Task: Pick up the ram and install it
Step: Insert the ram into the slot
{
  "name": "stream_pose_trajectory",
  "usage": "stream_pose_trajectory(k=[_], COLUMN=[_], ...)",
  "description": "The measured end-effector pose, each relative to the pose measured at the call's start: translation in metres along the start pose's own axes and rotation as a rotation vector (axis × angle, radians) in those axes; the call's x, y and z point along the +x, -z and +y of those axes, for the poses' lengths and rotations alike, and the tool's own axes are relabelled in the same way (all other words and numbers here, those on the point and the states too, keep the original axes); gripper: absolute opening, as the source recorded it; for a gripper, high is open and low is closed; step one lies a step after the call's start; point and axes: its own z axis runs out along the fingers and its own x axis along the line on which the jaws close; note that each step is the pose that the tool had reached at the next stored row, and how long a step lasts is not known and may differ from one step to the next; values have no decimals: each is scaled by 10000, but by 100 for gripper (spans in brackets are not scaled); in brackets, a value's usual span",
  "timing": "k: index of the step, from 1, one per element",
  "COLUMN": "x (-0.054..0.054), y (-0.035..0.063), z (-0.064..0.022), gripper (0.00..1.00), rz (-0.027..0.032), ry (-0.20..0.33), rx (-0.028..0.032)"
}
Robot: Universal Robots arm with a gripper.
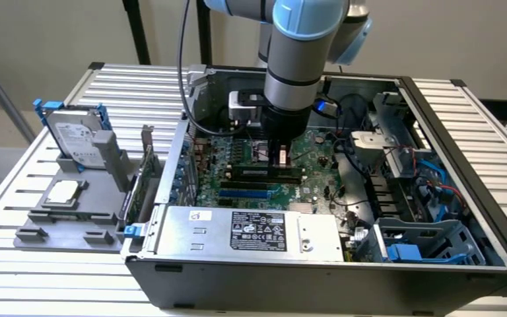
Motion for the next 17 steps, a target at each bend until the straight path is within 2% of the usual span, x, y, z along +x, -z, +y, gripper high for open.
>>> stream_pose_trajectory(k=[13, 17], x=[-1, 0], y=[-25, -52], z=[5, 5], gripper=[14, 14], rz=[21, 50], ry=[-32, -34], rx=[-1, -3])
